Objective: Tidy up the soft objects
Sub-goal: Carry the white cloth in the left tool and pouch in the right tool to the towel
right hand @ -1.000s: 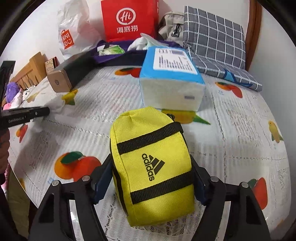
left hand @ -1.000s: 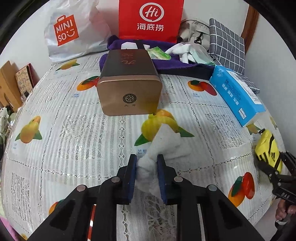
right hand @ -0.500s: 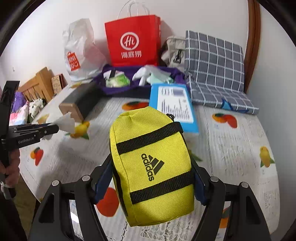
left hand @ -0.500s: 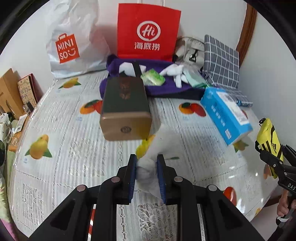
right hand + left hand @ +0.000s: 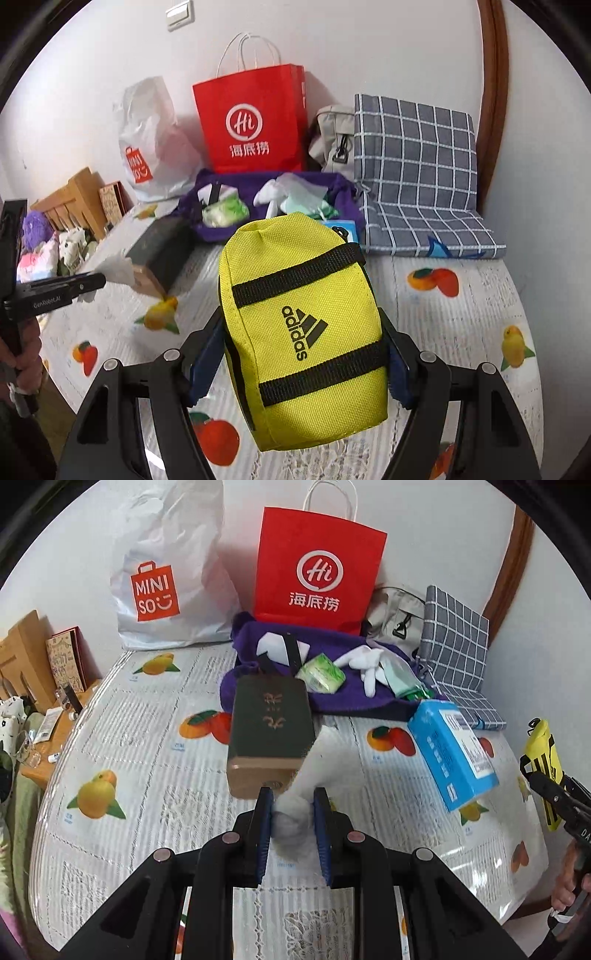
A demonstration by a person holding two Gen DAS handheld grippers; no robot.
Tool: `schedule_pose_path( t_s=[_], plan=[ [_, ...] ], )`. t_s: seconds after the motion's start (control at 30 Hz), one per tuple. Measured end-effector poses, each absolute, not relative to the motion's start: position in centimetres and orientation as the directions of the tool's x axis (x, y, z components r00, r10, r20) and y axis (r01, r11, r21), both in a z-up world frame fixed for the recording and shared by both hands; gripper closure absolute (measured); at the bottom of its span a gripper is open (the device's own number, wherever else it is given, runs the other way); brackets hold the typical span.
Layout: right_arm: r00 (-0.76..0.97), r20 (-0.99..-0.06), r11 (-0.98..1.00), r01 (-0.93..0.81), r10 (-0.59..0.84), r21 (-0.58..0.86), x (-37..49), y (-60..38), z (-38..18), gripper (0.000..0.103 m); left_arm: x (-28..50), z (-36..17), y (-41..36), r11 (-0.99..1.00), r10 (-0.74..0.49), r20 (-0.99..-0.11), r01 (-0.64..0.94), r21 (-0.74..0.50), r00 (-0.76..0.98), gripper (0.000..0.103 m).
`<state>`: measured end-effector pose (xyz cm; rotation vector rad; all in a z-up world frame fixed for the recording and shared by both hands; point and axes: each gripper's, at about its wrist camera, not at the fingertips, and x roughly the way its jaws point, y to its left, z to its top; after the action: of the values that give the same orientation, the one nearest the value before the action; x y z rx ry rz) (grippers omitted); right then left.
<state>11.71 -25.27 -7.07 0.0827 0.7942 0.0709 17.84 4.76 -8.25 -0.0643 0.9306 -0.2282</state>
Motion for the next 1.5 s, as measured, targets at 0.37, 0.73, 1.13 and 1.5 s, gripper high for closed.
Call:
schedule_pose_path(
  t_s=[0.37, 0.73, 1.13, 1.5],
  plan=[
    [0.713, -0.691, 0.991, -0.044, 0.121, 0.128, 16.9, -25.4, -5.4, 0.029, 21.4, -6.5, 4.4, 0.980, -0.197, -0.779, 0.141, -0.140, 0.595, 0.082],
    [0.721, -0.676, 0.986, -0.072, 0.155, 0.150, 22.5, -24.9, -3.3, 0.029, 25.9, -4.8, 3.7, 0.984, -0.179, -0.766, 0.129, -0.126, 0.618, 0.082],
    [0.710, -0.672, 0.977, -0.118, 0.209, 0.179, 29.1, -24.0, -2.3, 0.029, 31.1, -4.0, 3.0, 0.987, -0.157, -0.767, 0.119, -0.105, 0.622, 0.082],
    [0.674, -0.693, 0.966, -0.152, 0.258, 0.211, 33.8, -22.7, -3.9, 0.028, 35.6, -5.4, 1.7, 0.985, -0.165, -0.780, 0.132, -0.107, 0.603, 0.082]
  ],
)
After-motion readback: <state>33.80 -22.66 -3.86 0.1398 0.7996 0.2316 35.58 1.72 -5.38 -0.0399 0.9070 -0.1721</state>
